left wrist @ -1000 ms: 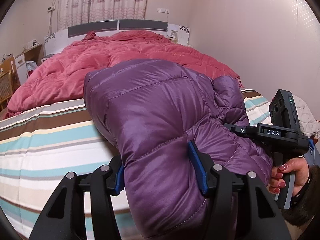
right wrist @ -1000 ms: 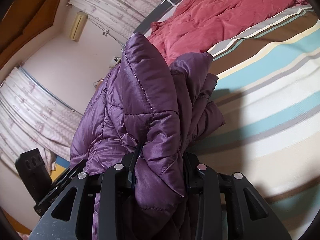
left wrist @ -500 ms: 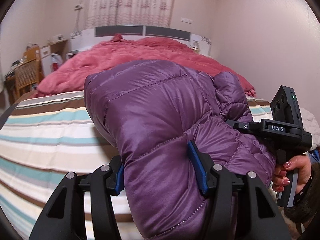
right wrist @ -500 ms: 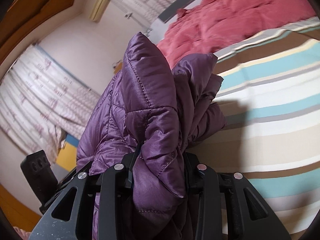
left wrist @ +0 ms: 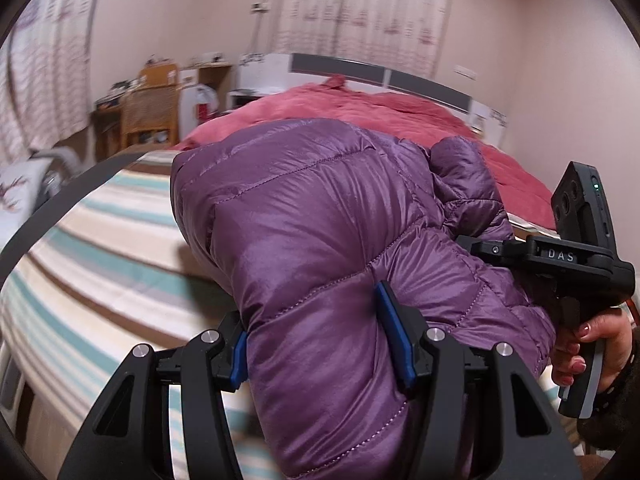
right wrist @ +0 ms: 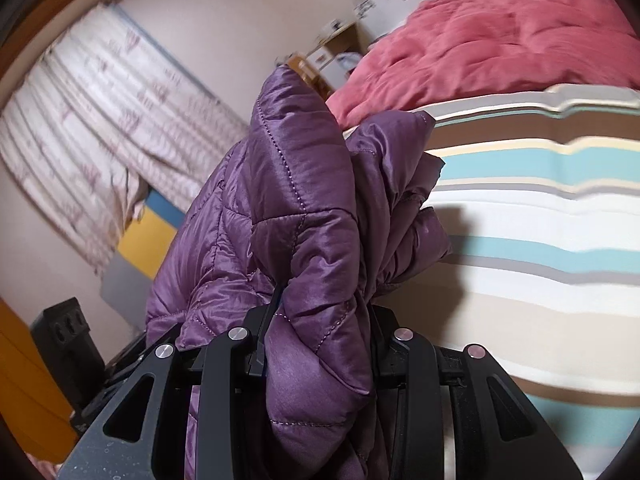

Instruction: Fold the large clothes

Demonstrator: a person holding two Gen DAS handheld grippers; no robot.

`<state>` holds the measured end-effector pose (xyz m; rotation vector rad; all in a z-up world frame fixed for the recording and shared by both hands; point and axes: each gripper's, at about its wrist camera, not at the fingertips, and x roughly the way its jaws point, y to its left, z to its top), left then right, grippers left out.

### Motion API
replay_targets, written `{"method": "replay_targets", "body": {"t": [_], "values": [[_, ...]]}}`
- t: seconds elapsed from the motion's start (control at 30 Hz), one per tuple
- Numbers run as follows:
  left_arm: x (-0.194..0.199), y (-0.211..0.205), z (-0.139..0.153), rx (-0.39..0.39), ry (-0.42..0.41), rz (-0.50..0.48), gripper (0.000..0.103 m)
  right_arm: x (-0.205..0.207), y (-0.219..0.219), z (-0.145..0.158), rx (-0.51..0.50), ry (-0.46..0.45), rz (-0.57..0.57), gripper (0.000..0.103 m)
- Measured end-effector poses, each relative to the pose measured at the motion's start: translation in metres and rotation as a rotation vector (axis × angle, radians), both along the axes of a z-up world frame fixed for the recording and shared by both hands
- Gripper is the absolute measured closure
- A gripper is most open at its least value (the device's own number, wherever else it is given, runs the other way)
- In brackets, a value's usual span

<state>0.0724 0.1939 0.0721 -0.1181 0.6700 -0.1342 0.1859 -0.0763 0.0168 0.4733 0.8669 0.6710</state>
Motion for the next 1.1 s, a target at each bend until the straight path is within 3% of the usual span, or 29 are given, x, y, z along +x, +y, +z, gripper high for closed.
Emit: {"method": "replay_targets", "body": {"t": [0.17,0.33,0.5,0.57,0.77,0.93,1.1], "values": [[0.012,0.028,-0.033,-0.031,0.045,0.058,0.048,0.008,0.032,-0.012,-0.083,-0.015,0.033,0.07],[0.009,0.024,-0.051,-0.008,0.023,0.053,0.041,0.0,0.028,-0.029,-0.154,-0.018,-0.019,0.065],[0.001,0.022,-0.057,0.002,0.022,0.063,0.038,-0.016,0.019,-0.042,-0.123,0.008,-0.111,0.064],[0.001,0.021,-0.059,0.005,0.023,0.083,0.037,-0.021,0.024,-0.041,-0.164,-0.01,-0.139,0.062],[-0.012,0.024,-0.052,0.006,0.05,0.112,0.031,-0.033,0.034,-0.016,-0.268,-0.048,-0.16,0.052],[-0.021,0.028,-0.035,0.032,0.071,0.142,0.022,-0.058,0.026,0.021,-0.329,-0.172,-0.192,0.051],[-0.019,0.04,-0.009,0.035,0.021,0.196,0.019,-0.05,0.039,0.052,-0.366,-0.248,-0.195,0.051]]}}
